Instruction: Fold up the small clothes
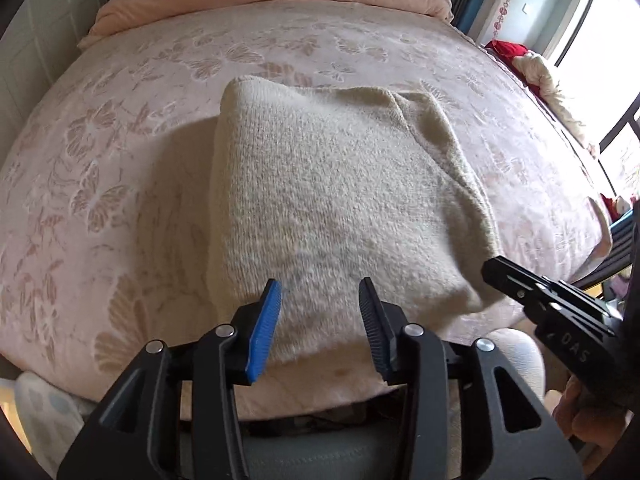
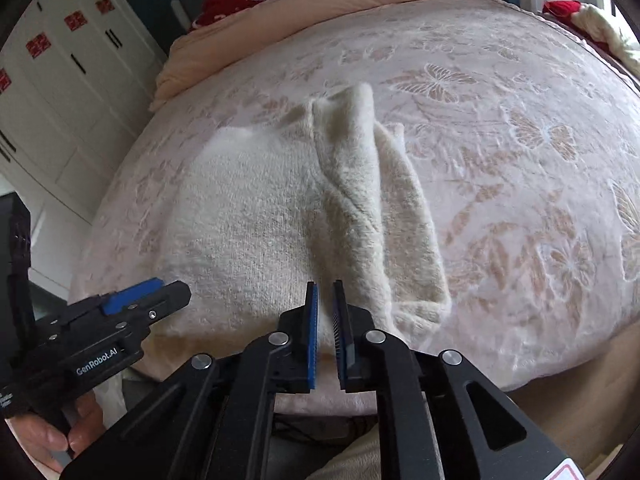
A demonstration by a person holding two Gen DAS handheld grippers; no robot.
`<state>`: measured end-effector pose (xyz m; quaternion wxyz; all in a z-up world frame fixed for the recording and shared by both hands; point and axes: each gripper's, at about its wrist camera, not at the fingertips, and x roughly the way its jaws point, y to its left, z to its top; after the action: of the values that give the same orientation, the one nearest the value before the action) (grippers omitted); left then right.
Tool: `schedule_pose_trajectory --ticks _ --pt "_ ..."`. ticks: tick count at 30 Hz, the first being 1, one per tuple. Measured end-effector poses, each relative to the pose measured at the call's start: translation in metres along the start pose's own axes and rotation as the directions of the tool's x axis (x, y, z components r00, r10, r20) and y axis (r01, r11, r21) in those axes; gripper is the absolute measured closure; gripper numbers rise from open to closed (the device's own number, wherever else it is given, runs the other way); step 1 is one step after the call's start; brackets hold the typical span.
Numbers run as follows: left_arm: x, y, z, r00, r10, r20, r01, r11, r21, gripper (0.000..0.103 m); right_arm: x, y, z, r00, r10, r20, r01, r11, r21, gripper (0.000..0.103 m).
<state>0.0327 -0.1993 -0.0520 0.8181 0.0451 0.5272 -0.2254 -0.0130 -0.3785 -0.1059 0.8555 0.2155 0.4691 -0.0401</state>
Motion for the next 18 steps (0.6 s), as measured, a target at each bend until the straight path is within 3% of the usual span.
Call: schedule_pose_trajectory --ticks 5,8,10,12,18 --pt "-0.008 0.006 -0.002 1.000 0.024 -0.009 -0.024 0.999 -0.022 0.055 -0.014 -0.003 0.002 0.999 -0.041 0.010 0.041 0.999 0.021 0.079" --pt "-0.014 0.011 0.000 0.999 0.044 0.002 -0.044 0.999 -0.027 0.041 -0.011 -0.011 0.007 0.998 -0.069 0.005 0.069 0.997 0.018 0.071" --pt "-0.021 0.020 0.002 0.998 0.053 0.026 -0.052 0.997 -0.055 0.022 -0.010 -0.015 0.006 0.996 -0.087 0.002 0.087 0.996 0.020 0.057" --pt "-0.029 0.034 0.004 0.997 0.045 0.061 -0.038 0.993 -0.108 0.016 -0.010 -0.020 0.007 0.995 -0.103 -0.001 0.103 0.994 0.027 0.056" --pt "-0.016 0.068 0.011 0.999 0.028 0.019 -0.023 0.973 -0.229 0.016 0.001 -0.024 0.020 1.000 -0.014 -0.016 0.015 0.998 0.062 0.056"
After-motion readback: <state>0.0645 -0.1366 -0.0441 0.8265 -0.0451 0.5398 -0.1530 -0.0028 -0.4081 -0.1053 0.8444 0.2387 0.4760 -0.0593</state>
